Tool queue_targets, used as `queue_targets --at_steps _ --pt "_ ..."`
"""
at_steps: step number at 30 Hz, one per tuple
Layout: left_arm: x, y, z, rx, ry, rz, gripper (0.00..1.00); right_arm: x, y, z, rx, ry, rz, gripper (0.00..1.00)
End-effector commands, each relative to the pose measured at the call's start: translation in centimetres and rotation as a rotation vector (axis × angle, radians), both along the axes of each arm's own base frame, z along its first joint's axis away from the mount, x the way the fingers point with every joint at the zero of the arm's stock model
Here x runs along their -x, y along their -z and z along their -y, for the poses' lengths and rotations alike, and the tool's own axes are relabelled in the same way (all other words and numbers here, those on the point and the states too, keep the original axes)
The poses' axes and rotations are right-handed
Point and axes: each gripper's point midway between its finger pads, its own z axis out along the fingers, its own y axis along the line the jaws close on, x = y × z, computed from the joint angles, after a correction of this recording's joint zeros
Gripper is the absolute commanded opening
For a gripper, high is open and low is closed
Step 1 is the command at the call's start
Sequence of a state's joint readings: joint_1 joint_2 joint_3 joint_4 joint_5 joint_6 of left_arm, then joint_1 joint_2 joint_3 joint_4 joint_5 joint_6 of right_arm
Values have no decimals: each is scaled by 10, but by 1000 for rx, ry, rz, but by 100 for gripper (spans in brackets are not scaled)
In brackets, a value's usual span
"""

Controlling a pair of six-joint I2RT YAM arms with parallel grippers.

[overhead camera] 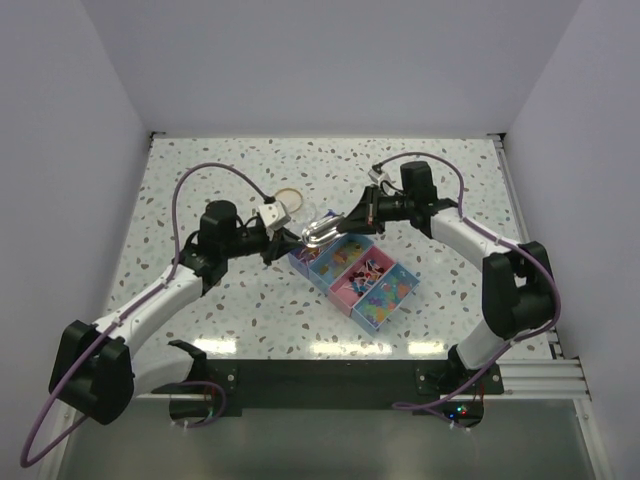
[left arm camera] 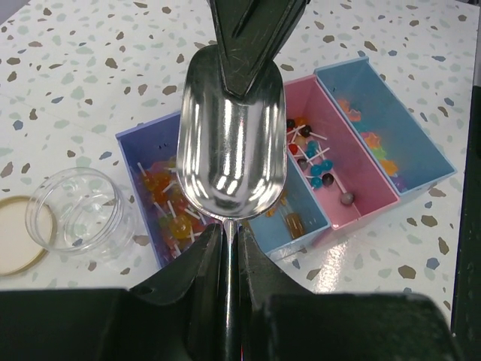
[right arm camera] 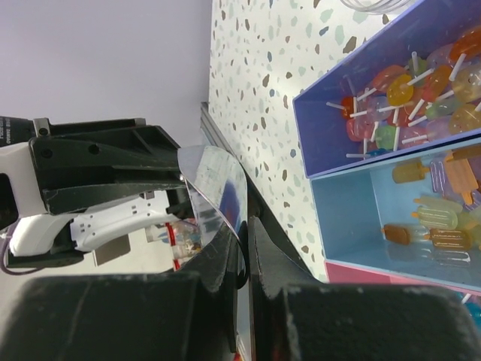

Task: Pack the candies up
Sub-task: Scoop the fake candies from the storage box.

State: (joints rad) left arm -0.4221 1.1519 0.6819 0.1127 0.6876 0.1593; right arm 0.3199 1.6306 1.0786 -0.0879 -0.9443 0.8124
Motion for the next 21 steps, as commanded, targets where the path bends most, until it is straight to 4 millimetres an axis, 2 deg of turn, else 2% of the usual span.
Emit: queue_targets --at_steps 1,5,8,9,10,11,12,14,15,17,18,20,21 --pt "-11 -15 -7 44 -83 33 0 -1 -28 2 -58 13 69 0" --pt "-17 -21 -10 55 -125 36 0 -1 -27 3 -50 20 75 0" --pt "-21 -20 -12 27 -140 29 0 1 -17 12 60 8 107 19" --pt "-21 -15 -15 1 -149 4 0 0 -16 15 92 6 120 34" --pt "-24 -18 -16 -13 -159 8 0 -1 -16 17 124 2 137 41" --pt "-25 -14 -18 -38 -163 1 0 -12 -22 23 178 28 187 45" --pt "-23 -11 -22 -69 -173 -34 0 -7 -13 32 252 8 195 47" --pt "-20 -12 -24 -86 -177 -45 0 -21 -13 45 366 50 255 50" --pt "-16 -9 -27 -104 -179 -74 0 -21 -9 52 416 45 270 50" --pt "-14 -16 -29 -108 -186 -78 0 -29 -3 65 514 74 308 49" --pt "-9 -11 -32 -131 -192 -111 0 -31 3 67 542 74 310 49" --pt "-7 -16 -33 -146 -198 -128 0 -32 13 69 581 65 310 49" --pt "-2 -9 -38 -185 -213 -165 0 -34 18 69 610 65 320 49"
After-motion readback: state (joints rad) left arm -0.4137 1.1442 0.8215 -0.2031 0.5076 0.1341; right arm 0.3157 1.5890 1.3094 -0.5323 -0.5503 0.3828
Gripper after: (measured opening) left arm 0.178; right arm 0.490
